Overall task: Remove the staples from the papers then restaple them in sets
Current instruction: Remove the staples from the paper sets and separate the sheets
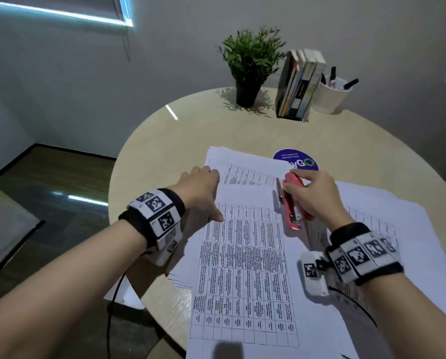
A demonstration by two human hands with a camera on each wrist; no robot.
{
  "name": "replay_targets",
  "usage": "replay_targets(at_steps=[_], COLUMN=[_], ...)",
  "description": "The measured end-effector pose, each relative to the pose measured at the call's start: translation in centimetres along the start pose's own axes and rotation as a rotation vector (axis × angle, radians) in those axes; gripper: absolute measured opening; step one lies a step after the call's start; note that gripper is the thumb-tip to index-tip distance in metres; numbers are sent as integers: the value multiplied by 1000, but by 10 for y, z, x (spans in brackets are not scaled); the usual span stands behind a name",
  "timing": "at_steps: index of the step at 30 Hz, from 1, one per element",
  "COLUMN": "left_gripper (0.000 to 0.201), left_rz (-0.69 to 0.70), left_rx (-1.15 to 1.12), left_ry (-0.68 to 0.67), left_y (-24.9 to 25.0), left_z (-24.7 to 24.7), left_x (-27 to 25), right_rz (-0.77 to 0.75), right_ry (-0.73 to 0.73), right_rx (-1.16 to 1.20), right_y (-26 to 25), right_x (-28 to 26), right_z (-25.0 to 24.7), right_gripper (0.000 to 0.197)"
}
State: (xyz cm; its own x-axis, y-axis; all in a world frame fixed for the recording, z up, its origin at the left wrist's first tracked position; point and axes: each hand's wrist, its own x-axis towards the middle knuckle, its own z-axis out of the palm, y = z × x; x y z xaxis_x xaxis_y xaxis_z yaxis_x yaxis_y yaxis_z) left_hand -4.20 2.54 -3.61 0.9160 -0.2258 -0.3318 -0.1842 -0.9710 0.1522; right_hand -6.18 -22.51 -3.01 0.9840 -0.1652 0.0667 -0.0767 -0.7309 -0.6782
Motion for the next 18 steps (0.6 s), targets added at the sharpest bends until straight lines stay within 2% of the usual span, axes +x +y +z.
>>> replay_targets(at_steps=[3,6,9,11,13,15,16,18], left_gripper=[84,52,25,19,37,55,52,30], left_rz=[-108,-75,-71,-146,-192,-221,-220,-239], left_rx=[-100,-159,-453,-777,-962,-802,-711,-686], left_ry=[-79,-74,114,245,144,-88,-141,-92], left_y=[1,1,-4,-13,-22,-23,-19,-14], left_z=[-7,-13,-27,-38,-39,-28,-23,-18], left_x=[3,4,3,3,2,0,-4,-12], right_rz=[157,265,331,349,352,348,350,354], right_ry=[21,56,67,57,85,104,97,100], right_rx=[53,146,262,338,328,348,371,404], right_y=[29,54,65,69,78,83,81,76], right_x=[-9,-13,-14,-15,-10,-6,-7,-8], right_z=[-29,-47,-56,-58,-56,-57,-58,-61], right_gripper=[9,8,8,7,12,13,12,8])
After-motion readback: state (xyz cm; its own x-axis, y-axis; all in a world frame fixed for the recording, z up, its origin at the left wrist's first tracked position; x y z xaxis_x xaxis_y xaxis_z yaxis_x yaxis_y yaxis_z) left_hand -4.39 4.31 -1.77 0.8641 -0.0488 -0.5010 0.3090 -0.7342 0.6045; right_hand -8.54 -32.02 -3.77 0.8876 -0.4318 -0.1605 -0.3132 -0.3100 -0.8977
